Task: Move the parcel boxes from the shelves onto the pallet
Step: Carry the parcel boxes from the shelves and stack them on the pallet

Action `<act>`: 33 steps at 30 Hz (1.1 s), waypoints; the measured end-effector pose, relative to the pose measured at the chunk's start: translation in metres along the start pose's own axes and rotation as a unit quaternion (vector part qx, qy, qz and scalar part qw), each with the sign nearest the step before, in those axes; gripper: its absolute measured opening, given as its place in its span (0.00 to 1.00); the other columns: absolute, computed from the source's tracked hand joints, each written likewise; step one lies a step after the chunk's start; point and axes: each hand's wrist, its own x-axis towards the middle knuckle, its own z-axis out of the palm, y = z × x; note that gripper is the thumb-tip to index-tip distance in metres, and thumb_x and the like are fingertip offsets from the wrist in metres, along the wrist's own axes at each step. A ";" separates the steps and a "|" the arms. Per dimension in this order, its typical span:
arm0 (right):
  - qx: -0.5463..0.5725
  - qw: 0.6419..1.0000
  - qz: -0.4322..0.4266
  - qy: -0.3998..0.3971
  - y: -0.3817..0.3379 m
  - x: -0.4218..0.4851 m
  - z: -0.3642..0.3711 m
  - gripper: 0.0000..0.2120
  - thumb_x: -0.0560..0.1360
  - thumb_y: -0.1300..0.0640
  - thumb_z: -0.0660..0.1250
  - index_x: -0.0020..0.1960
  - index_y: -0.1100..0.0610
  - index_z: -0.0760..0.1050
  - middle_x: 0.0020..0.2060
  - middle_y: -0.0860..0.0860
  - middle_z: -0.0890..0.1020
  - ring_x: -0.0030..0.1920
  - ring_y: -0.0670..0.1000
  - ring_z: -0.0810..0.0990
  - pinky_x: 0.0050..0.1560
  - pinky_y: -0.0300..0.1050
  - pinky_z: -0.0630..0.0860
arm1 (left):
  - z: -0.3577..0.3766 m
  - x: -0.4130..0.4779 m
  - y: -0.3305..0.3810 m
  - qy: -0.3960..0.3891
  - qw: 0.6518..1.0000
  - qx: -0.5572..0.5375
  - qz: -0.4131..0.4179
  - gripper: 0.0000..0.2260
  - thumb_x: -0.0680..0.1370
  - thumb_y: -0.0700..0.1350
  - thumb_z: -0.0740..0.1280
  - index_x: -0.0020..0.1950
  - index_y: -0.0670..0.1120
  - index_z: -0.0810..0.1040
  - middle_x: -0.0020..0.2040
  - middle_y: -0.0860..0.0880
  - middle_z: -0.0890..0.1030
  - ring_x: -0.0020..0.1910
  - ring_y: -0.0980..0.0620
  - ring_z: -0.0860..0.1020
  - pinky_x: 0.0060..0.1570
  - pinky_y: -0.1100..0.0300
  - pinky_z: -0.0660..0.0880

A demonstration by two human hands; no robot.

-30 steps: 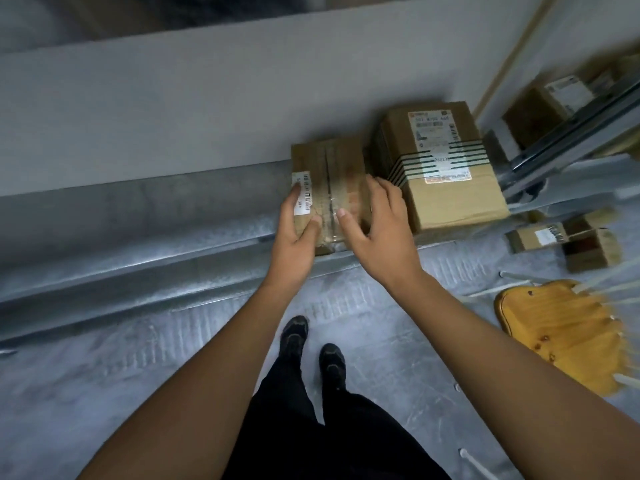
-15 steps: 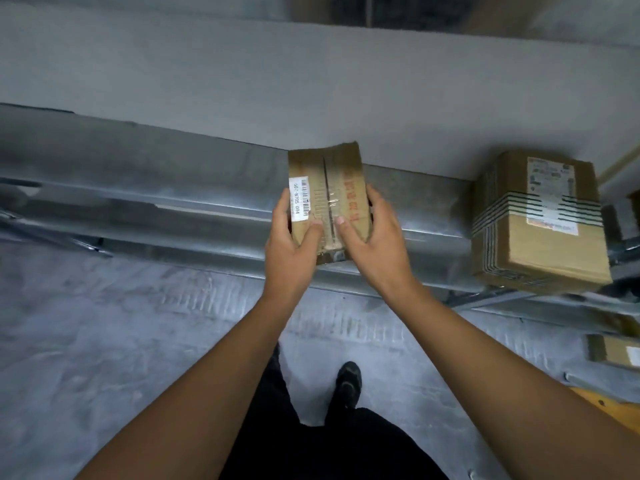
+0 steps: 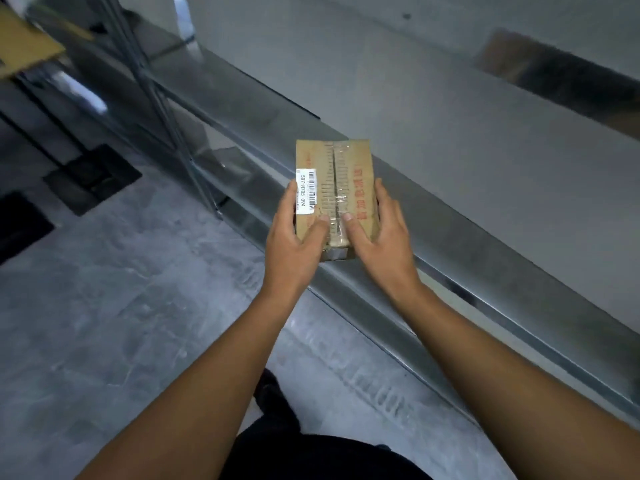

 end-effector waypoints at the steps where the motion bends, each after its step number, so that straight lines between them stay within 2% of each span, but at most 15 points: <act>1: 0.001 1.000 -0.012 -0.014 -0.017 0.012 0.023 0.38 0.82 0.45 0.69 0.85 0.55 0.56 0.77 0.52 0.69 0.74 0.45 0.67 0.70 0.41 0.64 | -0.026 0.014 -0.003 0.017 1.000 0.003 -0.001 0.30 0.81 0.47 0.68 0.81 0.58 0.64 0.71 0.59 0.77 0.65 0.65 0.77 0.59 0.70 0.75; 3: 0.007 0.999 -0.033 -0.039 -0.051 0.032 0.068 0.38 0.82 0.45 0.69 0.85 0.55 0.56 0.76 0.52 0.69 0.70 0.41 0.67 0.68 0.39 0.65 | -0.076 0.039 -0.010 0.048 0.999 0.006 -0.004 0.31 0.80 0.50 0.69 0.82 0.59 0.63 0.71 0.61 0.76 0.65 0.68 0.76 0.56 0.76 0.72; 6: 0.012 0.995 -0.062 -0.072 -0.098 0.057 0.128 0.37 0.82 0.45 0.68 0.85 0.54 0.56 0.77 0.52 0.68 0.75 0.48 0.68 0.74 0.46 0.67 | -0.144 0.072 -0.019 0.085 0.996 0.013 -0.009 0.32 0.79 0.52 0.69 0.82 0.59 0.62 0.72 0.60 0.75 0.67 0.67 0.75 0.57 0.77 0.71; 8: 0.013 0.993 -0.078 -0.091 -0.126 0.071 0.163 0.37 0.82 0.45 0.68 0.85 0.53 0.56 0.78 0.51 0.67 0.77 0.50 0.68 0.76 0.54 0.68 | -0.183 0.090 -0.022 0.110 0.994 0.012 -0.013 0.33 0.78 0.53 0.68 0.82 0.59 0.62 0.73 0.60 0.74 0.67 0.65 0.75 0.60 0.74 0.72; 11: 0.017 0.988 -0.102 -0.115 -0.161 0.093 0.210 0.37 0.82 0.44 0.68 0.85 0.51 0.56 0.79 0.50 0.67 0.77 0.50 0.68 0.77 0.57 0.68 | -0.233 0.114 -0.027 0.138 0.990 0.017 -0.022 0.35 0.77 0.55 0.68 0.83 0.58 0.60 0.74 0.58 0.74 0.69 0.62 0.75 0.66 0.62 0.74; 13: 0.017 0.985 -0.114 -0.129 -0.178 0.108 0.240 0.36 0.82 0.44 0.68 0.85 0.51 0.57 0.78 0.50 0.68 0.77 0.49 0.68 0.77 0.53 0.68 | -0.262 0.130 -0.031 0.152 0.988 0.020 -0.029 0.35 0.77 0.56 0.68 0.83 0.60 0.60 0.74 0.59 0.75 0.68 0.62 0.76 0.66 0.60 0.74; 17: 0.030 0.976 -0.134 -0.167 -0.209 0.145 0.302 0.35 0.82 0.44 0.67 0.85 0.49 0.58 0.76 0.49 0.70 0.73 0.45 0.69 0.70 0.44 0.68 | -0.313 0.168 -0.045 0.195 0.980 0.027 -0.044 0.33 0.80 0.54 0.68 0.83 0.61 0.59 0.73 0.60 0.74 0.68 0.62 0.76 0.66 0.59 0.75; 20: 0.041 0.969 -0.145 -0.193 -0.228 0.178 0.353 0.36 0.82 0.43 0.67 0.85 0.49 0.57 0.76 0.47 0.69 0.72 0.42 0.68 0.70 0.43 0.66 | -0.350 0.207 -0.059 0.221 0.973 0.030 -0.051 0.33 0.80 0.52 0.69 0.83 0.60 0.59 0.72 0.60 0.75 0.67 0.63 0.76 0.67 0.59 0.75; 23: 0.055 0.965 -0.149 -0.209 -0.250 0.217 0.403 0.36 0.82 0.42 0.67 0.85 0.49 0.57 0.76 0.47 0.69 0.73 0.44 0.69 0.70 0.44 0.68 | -0.386 0.254 -0.071 0.248 0.966 0.042 -0.058 0.34 0.79 0.54 0.69 0.83 0.61 0.58 0.74 0.60 0.73 0.69 0.63 0.75 0.68 0.58 0.74; 25: 0.069 0.960 -0.152 -0.225 -0.267 0.248 0.438 0.36 0.82 0.43 0.67 0.85 0.50 0.57 0.75 0.46 0.69 0.69 0.36 0.69 0.69 0.36 0.67 | -0.412 0.289 -0.076 0.264 0.961 0.047 -0.064 0.34 0.79 0.55 0.69 0.83 0.61 0.58 0.75 0.59 0.72 0.69 0.63 0.75 0.69 0.57 0.74; 27: 0.073 0.955 -0.160 -0.240 -0.286 0.280 0.470 0.36 0.82 0.45 0.68 0.85 0.51 0.58 0.70 0.43 0.68 0.62 0.24 0.66 0.60 0.19 0.61 | -0.437 0.323 -0.078 0.278 0.956 0.052 -0.077 0.35 0.79 0.55 0.69 0.83 0.61 0.58 0.75 0.59 0.73 0.67 0.64 0.75 0.68 0.57 0.75; 28: 0.071 0.953 -0.164 -0.245 -0.296 0.296 0.485 0.36 0.82 0.45 0.68 0.85 0.51 0.58 0.68 0.42 0.67 0.60 0.23 0.66 0.56 0.16 0.61 | -0.450 0.340 -0.078 0.285 0.953 0.056 -0.083 0.35 0.79 0.56 0.68 0.83 0.61 0.58 0.74 0.59 0.73 0.67 0.64 0.76 0.68 0.57 0.75; 30: 0.070 0.949 -0.176 -0.253 -0.318 0.326 0.513 0.36 0.82 0.45 0.68 0.84 0.50 0.58 0.68 0.41 0.67 0.64 0.31 0.67 0.57 0.21 0.60 | -0.475 0.375 -0.079 0.300 0.948 0.064 -0.085 0.35 0.78 0.56 0.68 0.83 0.60 0.58 0.74 0.58 0.72 0.68 0.61 0.75 0.70 0.52 0.75; 33: 0.076 0.940 -0.193 -0.270 -0.351 0.366 0.555 0.35 0.82 0.44 0.68 0.84 0.49 0.59 0.72 0.46 0.70 0.68 0.41 0.70 0.64 0.35 0.66 | -0.512 0.421 -0.082 0.321 0.941 0.065 -0.081 0.36 0.77 0.57 0.68 0.83 0.59 0.58 0.75 0.56 0.72 0.71 0.57 0.74 0.72 0.49 0.73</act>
